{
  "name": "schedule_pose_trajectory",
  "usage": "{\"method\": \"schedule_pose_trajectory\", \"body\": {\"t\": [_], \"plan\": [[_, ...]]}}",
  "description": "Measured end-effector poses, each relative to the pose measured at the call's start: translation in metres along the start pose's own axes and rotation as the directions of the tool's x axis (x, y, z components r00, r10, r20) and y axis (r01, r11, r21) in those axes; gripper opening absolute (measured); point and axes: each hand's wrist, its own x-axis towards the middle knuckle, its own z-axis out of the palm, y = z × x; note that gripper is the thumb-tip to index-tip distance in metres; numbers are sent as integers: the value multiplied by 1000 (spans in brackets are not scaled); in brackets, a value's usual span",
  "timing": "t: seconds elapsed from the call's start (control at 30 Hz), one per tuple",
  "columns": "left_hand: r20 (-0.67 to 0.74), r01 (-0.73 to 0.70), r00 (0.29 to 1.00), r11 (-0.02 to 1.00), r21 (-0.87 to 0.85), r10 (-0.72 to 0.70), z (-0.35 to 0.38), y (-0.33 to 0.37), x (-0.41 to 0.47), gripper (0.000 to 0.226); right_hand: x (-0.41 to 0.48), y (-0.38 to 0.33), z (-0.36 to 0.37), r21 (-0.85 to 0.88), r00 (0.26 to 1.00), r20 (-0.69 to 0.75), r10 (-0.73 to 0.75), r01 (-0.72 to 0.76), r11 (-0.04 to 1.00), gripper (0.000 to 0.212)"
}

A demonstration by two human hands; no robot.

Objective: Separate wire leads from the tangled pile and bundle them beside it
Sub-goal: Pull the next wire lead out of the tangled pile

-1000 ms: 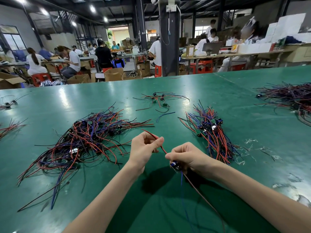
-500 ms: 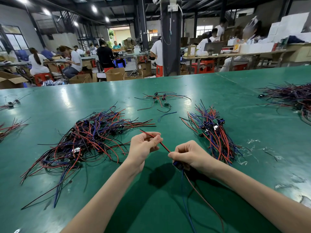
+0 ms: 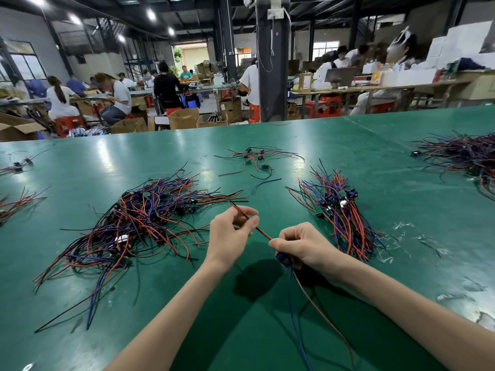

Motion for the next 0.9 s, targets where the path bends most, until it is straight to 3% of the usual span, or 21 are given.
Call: {"method": "schedule_pose_trajectory", "body": {"t": [0.13, 0.4, 0.47, 0.53, 0.6, 0.67, 0.77, 0.9], "plan": [[42, 184, 983, 947, -263, -180, -1, 3, 1, 11, 1, -1, -1, 38, 1000, -7, 4, -4, 999, 43], [84, 281, 959, 886, -368, -269, -4, 2, 4, 10, 0, -1, -3, 34, 1000, 14, 4, -5, 999, 44], [69, 242, 970, 920, -307, -233, -4, 0, 4, 12, 0, -1, -3, 41, 1000, 19, 10, -11, 999, 44], [32, 112, 993, 991, -79, -110, -4, -4, 4, 11, 0, 0, -2, 37, 1000, 19, 12, -13, 999, 43], [16, -83, 997, 976, 200, 82, -2, -7, 2, 10, 1, 1, -1, 27, 1000, 21, 10, -11, 1000, 40], [-6, -159, 986, 955, 252, 166, -1, -6, 2, 11, 1, 0, 0, 24, 1000, 17, 11, -11, 1000, 38], [-52, -17, 998, 999, 43, 19, -3, -4, 6, 9, 1, -2, -3, 27, 1000, -5, 13, -13, 1000, 42], [-50, 167, 982, 956, -243, -184, -6, -1, 9, 10, 2, -3, -3, 21, 1000, -5, 12, -12, 1000, 45]]}}
